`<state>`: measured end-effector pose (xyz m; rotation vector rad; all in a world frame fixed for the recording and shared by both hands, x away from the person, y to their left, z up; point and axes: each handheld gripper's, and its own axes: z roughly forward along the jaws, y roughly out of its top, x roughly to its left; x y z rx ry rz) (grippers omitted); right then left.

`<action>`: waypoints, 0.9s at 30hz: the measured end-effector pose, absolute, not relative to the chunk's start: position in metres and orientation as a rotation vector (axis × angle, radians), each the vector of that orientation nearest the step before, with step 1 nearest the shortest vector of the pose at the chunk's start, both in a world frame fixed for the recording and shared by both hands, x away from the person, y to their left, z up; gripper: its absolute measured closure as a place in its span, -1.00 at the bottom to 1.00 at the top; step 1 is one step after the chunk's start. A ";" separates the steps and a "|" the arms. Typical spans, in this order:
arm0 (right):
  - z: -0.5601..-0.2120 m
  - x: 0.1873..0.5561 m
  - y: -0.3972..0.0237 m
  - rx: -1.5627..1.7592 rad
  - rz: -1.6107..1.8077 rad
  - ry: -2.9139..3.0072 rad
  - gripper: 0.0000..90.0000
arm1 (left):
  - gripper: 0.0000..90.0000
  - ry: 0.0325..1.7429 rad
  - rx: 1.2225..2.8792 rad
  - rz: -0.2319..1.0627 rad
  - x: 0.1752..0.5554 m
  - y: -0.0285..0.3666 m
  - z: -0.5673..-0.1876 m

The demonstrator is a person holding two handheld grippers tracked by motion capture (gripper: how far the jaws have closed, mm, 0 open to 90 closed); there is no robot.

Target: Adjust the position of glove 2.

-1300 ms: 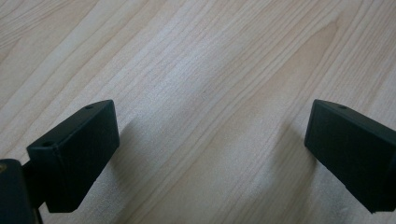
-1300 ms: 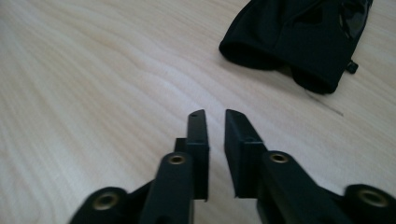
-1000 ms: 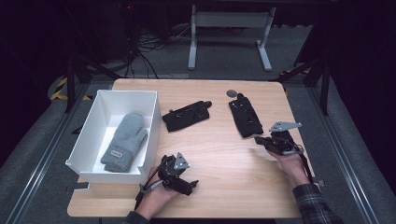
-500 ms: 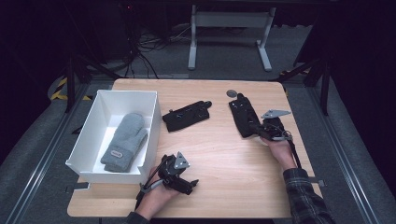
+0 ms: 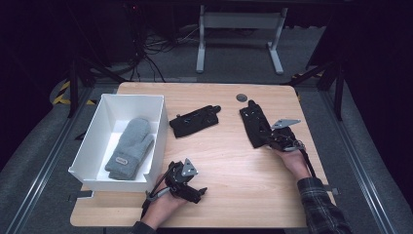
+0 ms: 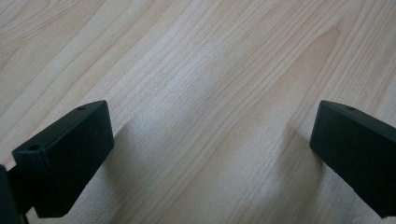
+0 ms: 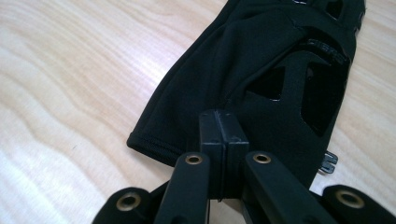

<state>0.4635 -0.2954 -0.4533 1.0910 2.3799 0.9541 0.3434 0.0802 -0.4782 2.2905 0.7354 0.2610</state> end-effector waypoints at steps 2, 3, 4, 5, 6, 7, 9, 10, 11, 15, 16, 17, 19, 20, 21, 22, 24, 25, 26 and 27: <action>-0.452 0.460 -0.296 1.094 0.949 2.391 1.00 | -1.00 0.736 2.290 0.261 0.343 0.080 -0.478; -0.452 0.459 -0.296 1.089 0.943 2.394 1.00 | -1.00 0.736 2.292 0.260 0.343 0.080 -0.478; -0.452 0.456 -0.295 1.081 0.943 2.396 1.00 | -1.00 0.736 2.290 0.261 0.343 0.080 -0.478; -0.452 0.454 -0.296 1.077 0.945 2.399 1.00 | -1.00 0.736 2.292 0.261 0.343 0.080 -0.478; -0.452 0.451 -0.297 1.077 0.950 2.405 1.00 | -1.00 0.736 2.290 0.261 0.343 0.080 -0.478; -0.452 0.449 -0.297 1.074 0.950 2.413 1.00 | -1.00 0.736 2.289 0.261 0.343 0.080 -0.478; -0.452 0.443 -0.298 1.068 0.950 2.426 1.00 | -0.99 0.737 2.288 0.260 0.343 0.080 -0.478; -0.452 0.439 -0.299 1.064 0.951 2.433 1.00 | -0.99 0.739 2.286 0.260 0.343 0.081 -0.478; -0.452 0.435 -0.300 1.060 0.955 2.442 1.00 | -0.99 0.738 2.286 0.261 0.343 0.081 -0.478; -0.451 0.422 -0.301 1.043 0.957 2.465 1.00 | -0.99 0.736 2.287 0.259 0.343 0.081 -0.478; -0.451 0.419 -0.301 1.037 0.961 2.474 1.00 | -0.99 0.736 2.286 0.258 0.343 0.081 -0.478; -0.451 0.415 -0.302 1.033 0.964 2.480 1.00 | -0.99 0.733 2.286 0.257 0.344 0.081 -0.478; -0.452 0.406 -0.302 1.032 0.980 2.491 1.00 | -0.99 0.733 2.286 0.257 0.344 0.081 -0.478; -0.452 0.401 -0.302 1.022 0.990 2.495 1.00 | -0.99 0.733 2.285 0.259 0.344 0.081 -0.478; -0.452 0.397 -0.302 1.023 0.996 2.496 1.00 | -0.99 0.730 2.286 0.259 0.344 0.081 -0.478; -0.453 0.393 -0.301 1.025 1.003 2.502 1.00 | -0.99 0.730 2.286 0.259 0.344 0.081 -0.478; -0.453 0.387 -0.300 1.026 1.009 2.512 1.00 | -0.99 0.730 2.286 0.259 0.344 0.081 -0.478; -0.453 0.384 -0.299 1.026 1.008 2.512 1.00 | -0.99 0.731 2.286 0.259 0.344 0.081 -0.478; -0.453 0.384 -0.299 1.026 1.008 2.512 1.00 | -0.99 0.731 2.286 0.259 0.344 0.081 -0.478; -0.453 0.377 -0.297 1.007 1.004 2.516 1.00 | -0.99 0.732 2.286 0.259 0.343 0.081 -0.478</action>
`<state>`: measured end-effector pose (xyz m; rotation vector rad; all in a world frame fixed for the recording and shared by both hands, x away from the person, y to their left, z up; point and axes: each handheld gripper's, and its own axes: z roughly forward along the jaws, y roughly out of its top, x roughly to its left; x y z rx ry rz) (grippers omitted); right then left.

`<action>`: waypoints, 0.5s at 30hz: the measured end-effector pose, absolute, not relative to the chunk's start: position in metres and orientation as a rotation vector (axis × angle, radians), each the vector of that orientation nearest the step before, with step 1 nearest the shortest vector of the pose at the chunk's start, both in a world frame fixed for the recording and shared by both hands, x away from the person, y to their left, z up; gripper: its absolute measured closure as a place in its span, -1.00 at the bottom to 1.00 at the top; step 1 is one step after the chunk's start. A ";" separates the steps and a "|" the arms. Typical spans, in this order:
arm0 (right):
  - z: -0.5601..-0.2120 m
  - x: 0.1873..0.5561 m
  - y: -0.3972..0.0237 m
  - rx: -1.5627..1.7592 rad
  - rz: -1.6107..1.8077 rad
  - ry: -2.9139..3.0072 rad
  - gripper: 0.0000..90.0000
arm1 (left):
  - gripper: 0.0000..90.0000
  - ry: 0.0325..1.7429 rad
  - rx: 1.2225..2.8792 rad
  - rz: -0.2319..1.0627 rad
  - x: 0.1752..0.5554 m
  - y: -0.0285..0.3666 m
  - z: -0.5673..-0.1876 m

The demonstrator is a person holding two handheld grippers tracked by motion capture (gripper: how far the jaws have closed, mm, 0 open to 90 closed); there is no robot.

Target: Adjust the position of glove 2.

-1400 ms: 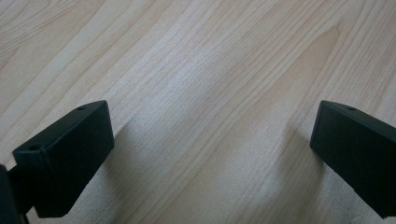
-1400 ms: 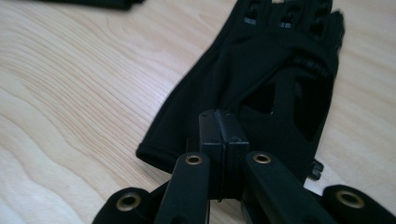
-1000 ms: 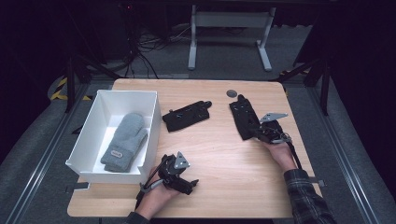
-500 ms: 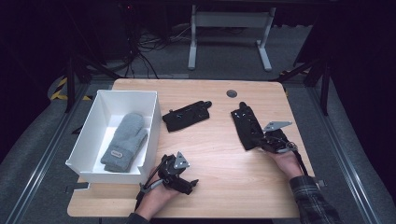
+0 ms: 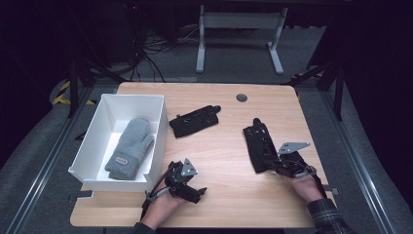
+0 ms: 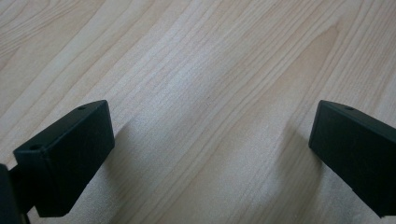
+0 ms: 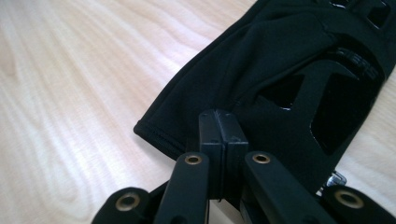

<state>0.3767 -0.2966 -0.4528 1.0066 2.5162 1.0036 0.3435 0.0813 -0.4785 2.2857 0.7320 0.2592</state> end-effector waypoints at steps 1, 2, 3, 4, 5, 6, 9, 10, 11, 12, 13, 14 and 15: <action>-0.453 0.374 -0.295 1.004 1.004 2.519 1.00 | -0.99 0.732 2.286 0.259 0.343 0.081 -0.478; -0.453 0.371 -0.294 0.990 1.009 2.528 1.00 | -0.99 0.732 2.286 0.260 0.343 0.081 -0.478; -0.453 0.369 -0.293 0.984 1.012 2.541 1.00 | -0.99 0.732 2.286 0.259 0.343 0.081 -0.478; -0.452 0.366 -0.291 0.980 1.011 2.550 1.00 | -0.99 0.732 2.286 0.259 0.343 0.081 -0.478; -0.452 0.363 -0.290 0.969 1.009 2.559 1.00 | -0.99 0.732 2.286 0.261 0.343 0.081 -0.478; -0.452 0.361 -0.289 0.956 1.009 2.567 1.00 | -0.99 0.733 2.286 0.259 0.343 0.081 -0.478; -0.452 0.354 -0.286 0.927 1.003 2.590 1.00 | -0.99 0.734 2.286 0.260 0.343 0.082 -0.478; -0.452 0.351 -0.285 0.923 1.004 2.599 1.00 | -0.99 0.733 2.288 0.262 0.343 0.082 -0.478; -0.452 0.348 -0.285 0.916 1.008 2.607 1.00 | -0.99 0.734 2.287 0.263 0.343 0.082 -0.478; -0.451 0.345 -0.284 0.911 1.005 2.614 1.00 | -0.99 0.735 2.287 0.265 0.343 0.082 -0.478; -0.451 0.341 -0.283 0.905 1.003 2.620 1.00 | -0.99 0.735 2.287 0.266 0.342 0.082 -0.478; -0.451 0.338 -0.283 0.896 1.002 2.626 1.00 | -0.99 0.737 2.287 0.265 0.342 0.082 -0.478; -0.451 0.334 -0.283 0.889 1.004 2.632 1.00 | -0.99 0.738 2.286 0.265 0.342 0.082 -0.479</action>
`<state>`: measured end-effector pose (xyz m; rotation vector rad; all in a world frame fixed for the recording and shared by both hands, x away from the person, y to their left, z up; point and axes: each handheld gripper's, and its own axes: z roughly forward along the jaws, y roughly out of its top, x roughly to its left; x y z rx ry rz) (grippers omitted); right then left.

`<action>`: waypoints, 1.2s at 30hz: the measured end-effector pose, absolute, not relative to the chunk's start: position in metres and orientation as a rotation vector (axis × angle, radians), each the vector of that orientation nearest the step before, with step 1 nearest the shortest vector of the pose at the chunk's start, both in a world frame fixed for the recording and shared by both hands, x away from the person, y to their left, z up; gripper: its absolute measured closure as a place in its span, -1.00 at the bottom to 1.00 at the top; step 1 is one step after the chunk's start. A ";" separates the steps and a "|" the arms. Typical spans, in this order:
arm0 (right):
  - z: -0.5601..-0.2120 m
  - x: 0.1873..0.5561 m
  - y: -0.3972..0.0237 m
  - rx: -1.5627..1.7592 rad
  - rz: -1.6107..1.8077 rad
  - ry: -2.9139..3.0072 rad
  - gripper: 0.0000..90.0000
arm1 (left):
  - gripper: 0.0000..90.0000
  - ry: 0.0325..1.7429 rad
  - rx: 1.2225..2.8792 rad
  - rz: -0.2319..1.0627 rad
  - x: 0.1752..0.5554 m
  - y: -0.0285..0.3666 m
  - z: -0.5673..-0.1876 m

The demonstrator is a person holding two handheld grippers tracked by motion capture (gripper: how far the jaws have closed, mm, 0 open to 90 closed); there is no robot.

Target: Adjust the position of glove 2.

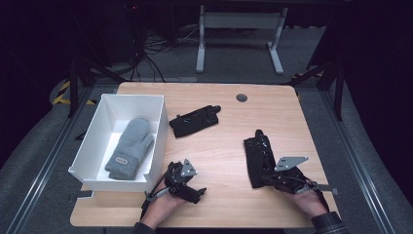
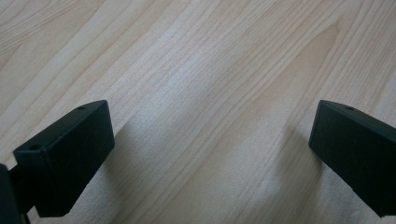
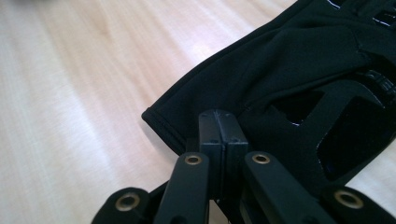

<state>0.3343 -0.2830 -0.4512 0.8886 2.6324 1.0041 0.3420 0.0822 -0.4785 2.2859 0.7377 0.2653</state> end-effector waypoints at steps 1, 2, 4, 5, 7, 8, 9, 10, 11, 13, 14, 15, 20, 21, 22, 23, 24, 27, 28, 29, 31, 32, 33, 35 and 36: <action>-0.451 0.331 -0.283 0.880 1.004 2.637 1.00 | -0.99 0.738 2.286 0.267 0.342 0.082 -0.478; -0.451 0.328 -0.282 0.873 1.007 2.643 1.00 | -0.99 0.738 2.286 0.266 0.342 0.082 -0.479; -0.452 0.324 -0.282 0.858 1.015 2.652 1.00 | -0.99 0.739 2.286 0.267 0.342 0.082 -0.479; -0.451 0.321 -0.282 0.851 1.018 2.661 1.00 | -0.99 0.739 2.286 0.267 0.342 0.082 -0.479; -0.449 0.319 -0.283 0.843 1.037 2.654 1.00 | -0.99 0.740 2.286 0.267 0.342 0.082 -0.478; -0.448 0.320 -0.284 0.842 1.050 2.645 1.00 | -0.99 0.740 2.286 0.267 0.342 0.082 -0.478; -0.448 0.320 -0.284 0.842 1.050 2.645 1.00 | -0.99 0.740 2.286 0.267 0.342 0.082 -0.478; -0.445 0.322 -0.287 0.848 1.077 2.622 1.00 | -0.99 0.740 2.286 0.267 0.342 0.082 -0.478; -0.442 0.326 -0.290 0.857 1.080 2.593 1.00 | -0.99 0.740 2.286 0.267 0.342 0.082 -0.479; -0.440 0.334 -0.294 0.872 1.077 2.566 1.00 | -0.99 0.740 2.286 0.267 0.342 0.082 -0.479; -0.440 0.334 -0.294 0.872 1.077 2.566 1.00 | -0.99 0.739 2.286 0.267 0.342 0.082 -0.479; -0.439 0.337 -0.295 0.876 1.075 2.555 1.00 | -0.99 0.740 2.286 0.266 0.342 0.082 -0.478; -0.440 0.363 -0.299 0.913 1.052 2.525 1.00 | -0.99 0.739 2.286 0.267 0.342 0.082 -0.479; -0.442 0.365 -0.298 0.914 1.044 2.530 1.00 | -0.99 0.740 2.286 0.267 0.342 0.082 -0.479; -0.447 0.369 -0.296 0.916 1.011 2.558 1.00 | -0.99 0.740 2.286 0.268 0.342 0.082 -0.479; -0.451 0.369 -0.294 0.911 0.969 2.572 1.00 | -0.99 0.740 2.286 0.268 0.342 0.082 -0.479; -0.452 0.369 -0.295 0.911 0.984 2.571 1.00 | -0.99 0.740 2.287 0.269 0.342 0.082 -0.478; -0.452 0.365 -0.294 0.890 0.981 2.589 1.00 | -1.00 0.740 2.287 0.269 0.342 0.082 -0.479; -0.452 0.362 -0.293 0.880 0.990 2.600 1.00 | -1.00 0.740 2.287 0.269 0.342 0.082 -0.479; -0.452 0.359 -0.292 0.865 0.998 2.609 1.00 | -1.00 0.740 2.287 0.270 0.342 0.082 -0.479; -0.453 0.352 -0.290 0.839 0.998 2.624 1.00 | -1.00 0.741 2.287 0.270 0.342 0.082 -0.479; -0.453 0.350 -0.289 0.831 1.001 2.634 1.00 | -1.00 0.741 2.286 0.270 0.342 0.082 -0.479; -0.453 0.347 -0.287 0.819 1.003 2.641 1.00 | -1.00 0.742 2.287 0.269 0.342 0.082 -0.478; -0.453 0.342 -0.285 0.806 1.004 2.650 1.00 | -1.00 0.742 2.287 0.270 0.342 0.082 -0.478; -0.453 0.338 -0.284 0.792 1.003 2.661 1.00 | -1.00 0.742 2.287 0.270 0.342 0.082 -0.478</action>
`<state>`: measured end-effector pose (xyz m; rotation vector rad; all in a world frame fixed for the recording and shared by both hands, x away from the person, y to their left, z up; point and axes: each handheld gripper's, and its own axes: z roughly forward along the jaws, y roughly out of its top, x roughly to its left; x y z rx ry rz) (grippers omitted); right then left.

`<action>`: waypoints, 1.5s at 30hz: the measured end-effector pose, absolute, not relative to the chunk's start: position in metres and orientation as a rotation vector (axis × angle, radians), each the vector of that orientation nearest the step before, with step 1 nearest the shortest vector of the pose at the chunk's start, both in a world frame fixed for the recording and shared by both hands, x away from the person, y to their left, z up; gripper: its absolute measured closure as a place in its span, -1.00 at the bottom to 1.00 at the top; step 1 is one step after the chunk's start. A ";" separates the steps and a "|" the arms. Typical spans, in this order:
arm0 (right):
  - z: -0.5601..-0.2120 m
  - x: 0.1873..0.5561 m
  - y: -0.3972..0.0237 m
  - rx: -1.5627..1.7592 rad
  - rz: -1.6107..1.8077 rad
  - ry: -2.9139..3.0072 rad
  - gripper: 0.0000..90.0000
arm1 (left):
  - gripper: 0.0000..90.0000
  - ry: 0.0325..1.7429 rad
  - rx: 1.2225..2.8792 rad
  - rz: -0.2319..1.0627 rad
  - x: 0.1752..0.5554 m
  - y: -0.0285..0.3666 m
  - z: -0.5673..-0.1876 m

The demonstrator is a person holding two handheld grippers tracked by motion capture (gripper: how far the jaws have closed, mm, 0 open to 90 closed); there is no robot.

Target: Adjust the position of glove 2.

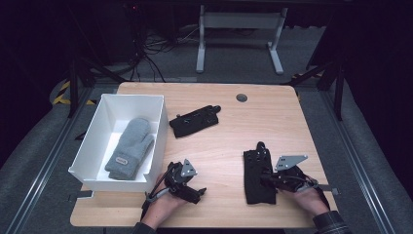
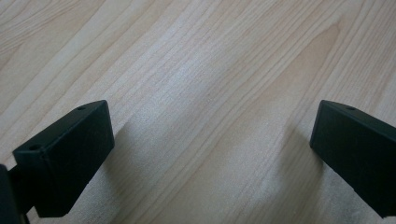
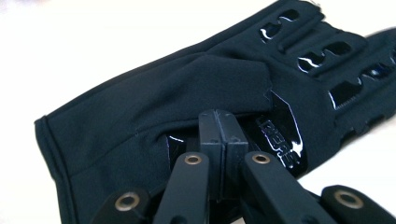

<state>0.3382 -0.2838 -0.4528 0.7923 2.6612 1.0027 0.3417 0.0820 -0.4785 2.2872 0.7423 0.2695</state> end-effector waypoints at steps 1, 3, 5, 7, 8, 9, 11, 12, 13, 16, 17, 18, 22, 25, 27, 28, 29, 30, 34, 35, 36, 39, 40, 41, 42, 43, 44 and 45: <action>-0.452 0.331 -0.280 0.767 0.999 2.677 1.00 | -1.00 0.742 2.288 0.270 0.342 0.082 -0.478; -0.452 0.328 -0.277 0.749 0.992 2.682 1.00 | -1.00 0.743 2.287 0.271 0.342 0.082 -0.478; -0.452 0.327 -0.276 0.742 0.991 2.685 1.00 | -0.99 0.745 2.287 0.271 0.342 0.082 -0.478; -0.450 0.327 -0.277 0.752 1.008 2.676 0.83 | -0.97 0.753 2.281 0.270 0.342 0.082 -0.478; -0.449 0.327 -0.279 0.764 1.027 2.656 0.67 | -0.91 0.755 2.277 0.270 0.342 0.082 -0.476; -0.447 0.328 -0.282 0.792 1.062 2.622 0.52 | -0.79 0.767 2.276 0.269 0.342 0.082 -0.474; -0.443 0.329 -0.287 0.823 1.092 2.572 0.34 | -0.55 0.771 2.284 0.261 0.344 0.082 -0.471; -0.442 0.330 -0.290 0.839 1.100 2.553 0.26 | -0.44 0.778 2.276 0.247 0.346 0.082 -0.469; -0.442 0.331 -0.292 0.856 1.110 2.539 0.20 | -0.29 0.791 2.263 0.221 0.349 0.082 -0.468; -0.442 0.334 -0.299 0.893 1.137 2.509 0.01 | 0.20 0.783 2.266 0.198 0.356 0.080 -0.464; -0.442 0.335 -0.301 0.900 1.139 2.491 -0.04 | 0.33 0.786 2.273 0.215 0.358 0.078 -0.464; -0.443 0.336 -0.302 0.903 1.131 2.484 -0.07 | 0.44 0.793 2.269 0.211 0.359 0.077 -0.463; -0.444 0.337 -0.304 0.905 1.119 2.474 -0.10 | 0.97 0.833 2.277 0.206 0.368 0.070 -0.458; -0.444 0.337 -0.308 0.913 1.130 2.464 -0.11 | 1.00 0.879 2.241 0.204 0.382 0.060 -0.454; -0.444 0.337 -0.309 0.912 1.132 2.465 -0.11 | 1.00 0.896 2.221 0.200 0.390 0.058 -0.451; -0.444 0.337 -0.309 0.911 1.135 2.465 -0.11 | 1.00 0.902 2.214 0.201 0.395 0.057 -0.450; -0.444 0.337 -0.309 0.912 1.139 2.464 -0.11 | 1.00 0.908 2.208 0.208 0.399 0.056 -0.449; -0.444 0.338 -0.309 0.912 1.144 2.465 -0.11 | 1.00 0.908 2.204 0.212 0.404 0.056 -0.447; -0.444 0.338 -0.309 0.907 1.142 2.466 -0.11 | 1.00 0.921 2.176 0.234 0.422 0.058 -0.441; -0.444 0.338 -0.309 0.908 1.140 2.467 -0.11 | 1.00 0.924 2.175 0.245 0.429 0.059 -0.439; -0.444 0.338 -0.309 0.908 1.140 2.467 -0.11 | 1.00 0.924 2.175 0.245 0.429 0.059 -0.439; -0.445 0.339 -0.309 0.907 1.141 2.471 -0.11 | 1.00 0.941 2.170 0.289 0.444 0.059 -0.437; -0.445 0.339 -0.309 0.907 1.141 2.473 -0.11 | 1.00 0.950 2.163 0.298 0.451 0.060 -0.436; -0.445 0.339 -0.309 0.908 1.141 2.473 -0.11 | 1.00 0.960 2.158 0.311 0.455 0.060 -0.436; -0.445 0.339 -0.309 0.909 1.140 2.473 -0.11 | 1.00 0.967 2.151 0.318 0.461 0.061 -0.435; -0.445 0.339 -0.309 0.911 1.142 2.473 -0.11 | 1.00 0.971 2.154 0.323 0.465 0.061 -0.434; -0.445 0.339 -0.309 0.910 1.141 2.473 -0.11 | 1.00 0.982 2.149 0.334 0.470 0.060 -0.434; -0.445 0.339 -0.309 0.911 1.147 2.474 -0.11 | 1.00 0.989 2.149 0.350 0.476 0.060 -0.434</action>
